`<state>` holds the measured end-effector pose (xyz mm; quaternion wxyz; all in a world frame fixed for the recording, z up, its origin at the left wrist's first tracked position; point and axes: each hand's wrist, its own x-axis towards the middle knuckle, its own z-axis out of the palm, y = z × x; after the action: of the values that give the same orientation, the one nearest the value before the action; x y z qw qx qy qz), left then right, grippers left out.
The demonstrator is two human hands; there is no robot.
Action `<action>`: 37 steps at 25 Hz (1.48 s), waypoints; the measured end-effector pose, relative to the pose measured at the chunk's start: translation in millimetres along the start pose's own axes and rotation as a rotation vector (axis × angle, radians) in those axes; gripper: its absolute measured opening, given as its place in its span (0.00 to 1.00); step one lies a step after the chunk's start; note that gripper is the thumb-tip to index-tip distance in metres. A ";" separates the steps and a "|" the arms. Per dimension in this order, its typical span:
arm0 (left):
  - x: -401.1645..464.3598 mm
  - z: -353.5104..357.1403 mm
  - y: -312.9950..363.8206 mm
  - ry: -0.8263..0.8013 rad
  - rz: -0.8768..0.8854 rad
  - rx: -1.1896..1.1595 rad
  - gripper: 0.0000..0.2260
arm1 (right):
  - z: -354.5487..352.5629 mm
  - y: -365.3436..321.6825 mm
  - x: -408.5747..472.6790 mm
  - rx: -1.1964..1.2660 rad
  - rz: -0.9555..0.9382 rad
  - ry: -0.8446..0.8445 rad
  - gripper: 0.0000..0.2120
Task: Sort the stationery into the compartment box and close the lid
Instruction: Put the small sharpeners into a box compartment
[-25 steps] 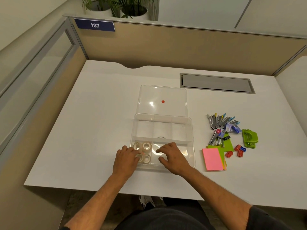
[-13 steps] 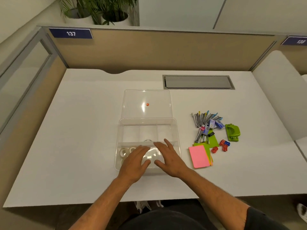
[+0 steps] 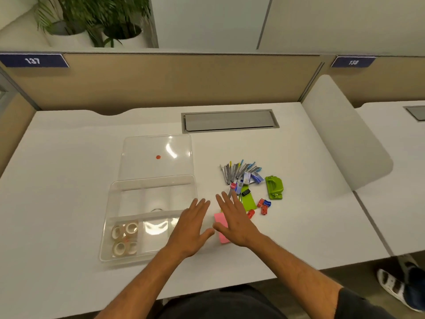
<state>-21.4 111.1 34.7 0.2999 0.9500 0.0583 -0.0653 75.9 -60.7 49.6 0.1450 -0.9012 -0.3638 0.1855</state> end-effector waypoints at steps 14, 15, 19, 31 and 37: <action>81.0 69.0 88.1 -0.204 0.052 0.150 0.41 | -17.2 133.6 -34.5 -0.141 0.128 -0.115 0.41; 87.4 73.5 91.2 -0.226 0.049 0.175 0.40 | -18.4 141.2 -36.2 -0.142 0.141 -0.125 0.41; 105.6 86.7 98.0 -0.302 0.038 0.269 0.38 | -19.9 165.1 -37.3 -0.165 0.173 -0.160 0.41; 131.2 106.0 103.8 -0.273 0.109 0.543 0.27 | -24.7 196.7 -12.0 -0.206 0.224 -0.063 0.30; 132.5 104.8 105.4 -0.234 0.136 0.562 0.22 | -19.7 201.9 -4.5 -0.281 0.175 -0.043 0.24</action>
<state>115.5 -25.7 -12.2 0.0341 0.9834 -0.0608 -0.1676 203.2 -206.4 -11.8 -0.0071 -0.9367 -0.3095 0.1638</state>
